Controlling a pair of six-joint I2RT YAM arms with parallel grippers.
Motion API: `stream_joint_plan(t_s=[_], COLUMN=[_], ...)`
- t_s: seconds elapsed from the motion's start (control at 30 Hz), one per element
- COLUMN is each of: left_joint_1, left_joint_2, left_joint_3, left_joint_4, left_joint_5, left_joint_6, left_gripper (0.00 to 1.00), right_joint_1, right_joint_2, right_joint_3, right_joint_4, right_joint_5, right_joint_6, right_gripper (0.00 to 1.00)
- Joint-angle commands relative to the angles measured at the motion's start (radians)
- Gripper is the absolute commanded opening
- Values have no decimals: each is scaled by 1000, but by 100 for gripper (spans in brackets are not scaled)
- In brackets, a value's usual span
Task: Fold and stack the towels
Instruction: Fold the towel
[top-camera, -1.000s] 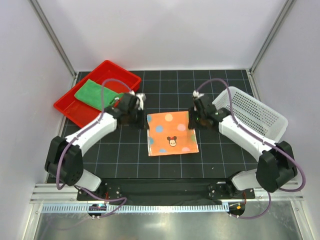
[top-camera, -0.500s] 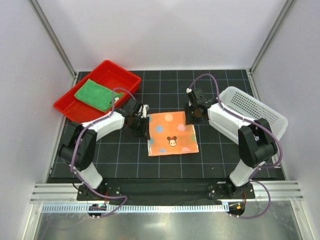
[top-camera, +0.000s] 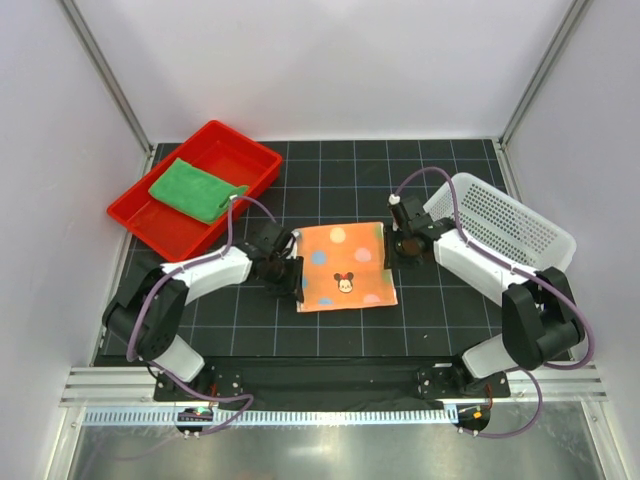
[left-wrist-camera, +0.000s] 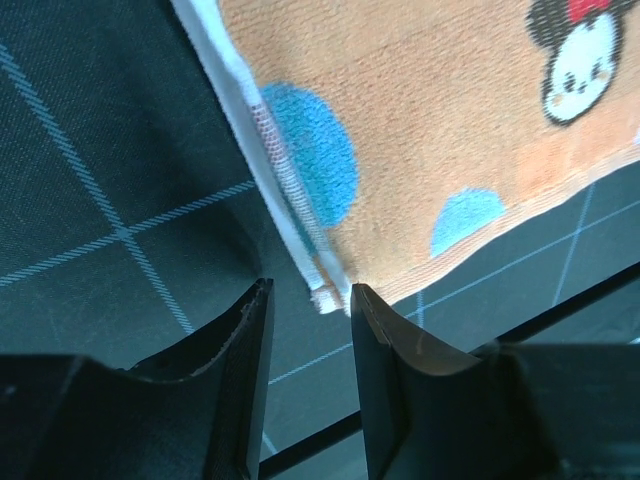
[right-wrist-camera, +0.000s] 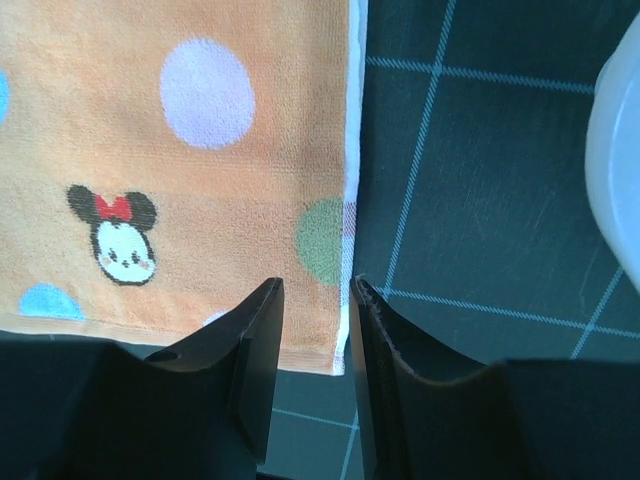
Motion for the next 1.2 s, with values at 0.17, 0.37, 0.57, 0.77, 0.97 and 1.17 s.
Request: stream_joint_plan(t_s=[0.17,0.37,0.57,0.77,0.97,1.17], left_joint_1=[-43,-49,-56,-65,-68,-68], left_joint_2=[-25,-2,9,24,18,-77], left_joint_3=[-6,-13,-16,-13,2,80], left_joint_4=[94,103,102,103,84,-68], left_joint_5=[-20,-47,-59,-66,-70,-108], left_joint_6=[-77,-100,-110,-115,-113,-89], left_gripper=[38,33,29,27,0,0], right_joint_1=[3,4,4,4,4,3], right_joint_2=[-47,-71,-84,-96,-99,-104], right_joint_3=[-105,-117,-124,-127,-136,-131], right_joint_4=[55,53,55,55,58,49], right_joint_5=[-5,4,3,7,13,33], right_joint_6=[66,66,66,67,69,75], right_gripper=[39,39,39,39,39,39])
